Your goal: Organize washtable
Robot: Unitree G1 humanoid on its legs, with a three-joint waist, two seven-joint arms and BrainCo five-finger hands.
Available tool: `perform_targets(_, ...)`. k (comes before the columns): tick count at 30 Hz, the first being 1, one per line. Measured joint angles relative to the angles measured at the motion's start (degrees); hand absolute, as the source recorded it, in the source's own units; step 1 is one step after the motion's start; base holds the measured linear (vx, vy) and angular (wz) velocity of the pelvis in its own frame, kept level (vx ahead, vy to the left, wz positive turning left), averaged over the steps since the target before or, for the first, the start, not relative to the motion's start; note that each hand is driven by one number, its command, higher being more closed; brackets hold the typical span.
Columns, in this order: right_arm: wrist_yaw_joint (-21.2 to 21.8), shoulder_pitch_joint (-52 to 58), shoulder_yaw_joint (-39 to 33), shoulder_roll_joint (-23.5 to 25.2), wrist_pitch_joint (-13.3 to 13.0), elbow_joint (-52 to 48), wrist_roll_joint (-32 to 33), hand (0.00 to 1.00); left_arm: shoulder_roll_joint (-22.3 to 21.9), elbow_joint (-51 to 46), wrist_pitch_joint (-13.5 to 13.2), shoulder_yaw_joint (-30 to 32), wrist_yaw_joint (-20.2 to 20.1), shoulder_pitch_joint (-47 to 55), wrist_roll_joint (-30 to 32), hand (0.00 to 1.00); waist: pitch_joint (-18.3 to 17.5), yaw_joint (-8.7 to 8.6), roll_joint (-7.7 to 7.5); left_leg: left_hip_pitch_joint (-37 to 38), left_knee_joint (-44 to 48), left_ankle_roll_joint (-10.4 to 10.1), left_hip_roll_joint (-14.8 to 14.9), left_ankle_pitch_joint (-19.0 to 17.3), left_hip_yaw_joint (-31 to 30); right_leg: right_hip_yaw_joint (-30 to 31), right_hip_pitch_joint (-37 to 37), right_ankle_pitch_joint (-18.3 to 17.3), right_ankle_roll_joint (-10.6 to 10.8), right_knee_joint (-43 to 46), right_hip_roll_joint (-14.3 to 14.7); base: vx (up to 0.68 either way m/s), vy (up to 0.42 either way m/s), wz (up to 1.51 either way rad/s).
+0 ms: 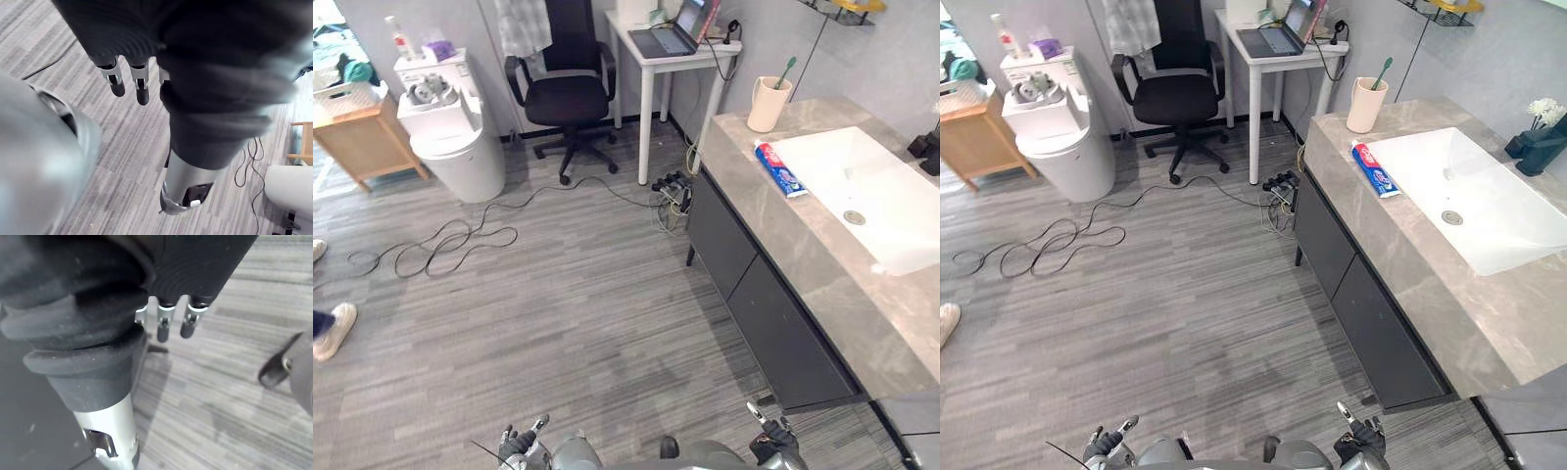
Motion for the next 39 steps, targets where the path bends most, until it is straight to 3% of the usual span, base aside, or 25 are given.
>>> perform_targets(3,0.06,2.86,2.87,-0.07,-0.60,-4.17,0.15,0.00,-0.82,-0.11,-0.13,-0.01,0.06,1.20,0.01,0.00,-0.04,0.34,0.11,-2.97,-19.50,-5.99,-2.20,4.04,-12.98,5.43,0.38,-6.22,5.54,3.56,-4.63,0.34,0.556,-0.81)
perform_targets(4,0.08,4.08,4.57,-0.11,-0.74,-5.69,0.19,0.00,-1.65,-0.41,-0.77,0.62,0.10,1.85,-0.52,0.00,-0.17,0.95,0.10,-3.01,-19.89,-11.17,-1.79,7.88,-14.65,8.95,0.49,-8.70,7.95,5.12,-6.21,0.35,0.643,-1.12)
perform_targets(5,0.05,4.43,5.34,-0.55,-0.73,-5.83,0.28,0.00,-2.04,-0.51,-1.04,0.89,0.15,1.79,-0.49,0.00,-0.67,1.49,0.12,-2.98,-18.04,-10.90,-2.87,10.42,-14.15,10.66,0.69,-9.70,8.68,5.06,-7.16,0.39,0.634,-1.23)
perform_targets(6,0.37,4.74,7.49,-0.75,-0.06,-5.39,0.33,0.00,-1.53,-1.37,-1.47,1.10,0.13,2.22,-0.42,0.00,-0.83,2.26,-0.71,-3.64,-14.04,-10.13,-3.30,9.16,-12.36,13.10,-0.21,-10.51,9.99,6.77,-7.83,0.49,0.641,-1.23)
perform_targets(7,1.03,4.69,8.79,-0.59,0.10,-6.58,0.32,0.00,-1.36,-3.82,-2.26,0.88,0.15,2.66,0.65,0.00,-1.18,2.43,-1.75,-4.84,-7.09,-8.93,-2.95,3.20,-11.41,15.02,-2.26,-9.50,9.50,12.05,-5.93,0.39,0.454,-1.30)
perform_targets(8,1.14,4.94,8.72,-0.25,0.00,-7.61,0.32,0.00,-1.45,-4.54,-2.27,0.08,0.14,2.94,0.92,0.00,-1.49,2.88,-2.08,-4.75,-4.63,-8.54,-3.15,1.16,-10.79,14.96,-2.68,-9.07,9.09,12.35,-6.22,0.42,0.540,-1.23)
perform_targets(9,1.20,5.04,8.82,-0.26,-0.46,-8.44,0.32,0.00,-1.34,-5.64,-2.20,-1.71,-0.02,3.35,1.44,0.00,-2.08,3.08,-2.40,-4.26,-1.96,-7.89,-3.03,-1.43,-9.12,16.63,-2.38,-7.99,10.28,11.39,-7.05,0.29,0.479,-1.24)
perform_targets(10,1.38,4.98,8.99,-0.24,-0.46,-8.84,0.32,0.00,-0.45,-7.05,-2.08,-4.09,-0.10,3.86,3.63,0.00,-3.33,3.17,-3.37,-2.28,-1.54,-6.51,-3.18,-3.54,-4.61,18.74,-2.69,-4.88,9.53,9.99,-8.99,0.27,0.487,-1.16)
perform_targets(13,1.44,4.86,8.97,-0.23,-0.45,-10.31,0.49,0.00,-0.07,-10.21,-2.08,-8.49,-0.09,3.83,7.49,0.00,-4.63,3.15,-2.85,1.27,-5.16,-4.83,-5.09,-3.23,0.13,18.56,-6.45,3.26,7.22,10.47,-11.00,0.21,0.426,-1.06)
perform_targets(15,1.41,4.81,8.91,-0.23,-0.42,-10.76,1.29,0.00,0.20,-13.32,-1.94,-13.42,-0.29,4.06,10.62,0.00,-4.66,3.04,-1.42,6.75,-10.93,-2.99,-6.82,-2.25,4.50,17.10,-10.64,11.22,4.41,15.14,-11.54,0.20,0.351,-1.11)
perform_targets(16,1.42,4.92,8.92,-0.29,-0.34,-11.26,2.30,0.00,0.16,-16.05,-1.87,-15.30,-1.20,4.36,11.98,0.00,-4.24,2.90,-0.12,10.66,-14.79,-1.63,-7.45,-1.72,7.13,14.08,-13.86,13.83,2.46,20.70,-11.47,0.17,0.285,-0.99)
perform_targets(17,1.43,5.00,8.91,-0.37,-0.31,-12.26,2.82,0.00,0.28,-18.84,-1.92,-16.67,-1.40,4.60,12.27,0.00,-3.75,2.26,0.68,14.21,-17.93,-1.31,-8.24,-1.55,9.16,10.41,-16.80,11.88,2.22,28.93,-11.63,0.11,0.204,-0.76)
perform_targets(19,1.69,6.43,8.94,-0.45,-0.33,-14.09,2.99,0.00,0.47,-21.25,-2.01,-17.72,-2.21,4.65,13.34,0.00,-3.57,1.28,0.72,18.33,-21.23,-0.96,-9.95,-1.57,11.92,4.44,-20.80,6.69,2.22,39.68,-11.57,0.10,0.134,-0.51)
perform_targets(21,2.54,7.32,8.91,-0.60,-0.42,-15.32,3.02,0.00,0.95,-21.57,-2.02,-19.60,-2.88,4.62,14.41,0.00,-3.36,1.09,0.48,21.32,-23.25,-0.53,-10.78,-1.87,14.63,-0.59,-24.32,2.16,3.13,45.33,-10.28,0.17,0.056,-0.62)
perform_targets(23,2.67,7.30,8.87,-0.54,-0.47,-15.62,3.28,0.00,0.97,-21.55,-1.87,-21.32,-3.99,4.33,14.76,0.00,-2.27,0.80,0.45,23.17,-24.44,-1.57,-10.44,-2.48,17.45,-6.41,-27.43,-1.38,3.73,45.07,-8.62,0.21,-0.014,-0.67)
perform_targets(24,2.65,7.27,8.76,-0.46,-0.50,-15.69,4.00,0.00,0.85,-21.51,-1.75,-22.49,-4.65,4.20,14.76,0.00,-0.86,0.50,0.52,24.84,-24.95,-3.40,-9.72,-3.60,19.61,-11.62,-28.50,-2.86,3.80,42.14,-8.35,0.22,-0.052,-0.72)
perform_targets(27,2.61,7.54,7.14,-0.59,-0.78,-15.68,8.00,0.00,0.68,-21.19,-0.99,-25.68,-5.16,4.21,14.67,0.00,-0.22,-0.30,0.60,28.92,-27.24,-7.66,-9.07,-4.97,26.17,-28.54,-27.33,-2.35,2.77,25.96,-9.91,0.30,-0.084,-0.90)
perform_targets(28,2.59,7.82,5.84,-0.63,-0.94,-15.28,9.43,0.00,0.23,-21.08,-0.94,-25.99,-5.52,3.95,14.66,0.00,-0.64,-0.65,0.30,30.70,-28.58,-9.29,-9.58,-5.63,27.88,-36.03,-26.19,-1.49,-3.17,21.92,-11.04,0.45,-0.114,-0.92)
perform_targets(29,2.45,8.01,5.04,-0.62,-0.95,-14.76,10.02,0.00,-0.17,-20.97,-0.64,-25.96,-5.71,3.56,14.58,0.00,-0.76,-1.01,0.90,31.72,-29.58,-9.99,-9.27,-5.36,28.41,-37.11,-25.99,-2.65,-6.08,22.48,-10.18,0.53,-0.108,-0.57)
perform_targets(30,2.26,8.38,3.21,-0.73,-1.09,-14.72,11.46,0.00,-1.16,-21.26,-0.57,-25.95,-6.17,3.22,14.55,0.00,-1.06,-2.26,3.34,32.25,-30.11,-11.05,-8.11,-3.09,28.30,-37.23,-25.91,-4.80,-6.23,23.34,-8.22,0.50,-0.103,-0.45)
perform_targets(32,2.28,8.72,2.37,-0.73,-0.80,-14.73,13.48,0.00,-2.78,-21.57,-0.56,-25.38,-6.25,1.85,14.20,0.00,-0.98,-1.89,4.14,32.36,-23.47,-9.10,-5.26,1.34,27.67,-37.54,-23.96,-6.95,-8.04,24.10,-6.54,0.55,-0.155,-0.61)
perform_targets(33,2.23,8.55,2.67,-0.65,-0.81,-15.25,14.18,0.00,-2.76,-21.48,-0.60,-24.52,-6.32,1.65,14.14,0.00,-0.93,-1.64,4.30,29.41,-10.63,-5.88,-0.97,5.01,22.78,-36.11,-19.73,-7.33,-8.24,20.25,-3.50,0.54,-0.184,-0.78)
perform_targets(34,2.01,8.51,3.67,-0.20,-0.97,-16.73,14.96,0.00,-2.51,-21.48,-0.63,-23.02,-6.32,1.78,14.07,0.00,-0.84,-1.22,4.28,24.93,2.74,-3.38,1.27,5.04,16.03,-34.19,-14.39,-7.31,-8.10,15.14,-0.66,0.51,-0.165,-0.75)
perform_targets(36,2.01,8.21,4.39,-0.24,-2.07,-19.14,15.94,0.00,-2.69,-21.50,-0.70,-20.78,-6.08,2.44,12.28,0.00,-0.50,0.15,3.11,16.74,16.97,-0.45,0.85,3.34,6.76,-30.87,-7.47,-7.04,-7.65,9.98,1.53,0.39,-0.101,-0.75)
perform_targets(39,2.05,5.83,6.94,-0.24,-3.04,-19.21,15.96,0.00,-2.86,-21.49,-0.82,-16.69,-5.08,4.09,9.95,0.00,-0.41,2.77,2.15,6.70,17.70,1.36,-0.27,1.62,1.53,-24.57,-2.04,-6.85,-7.34,6.16,2.51,0.39,0.003,-1.26)
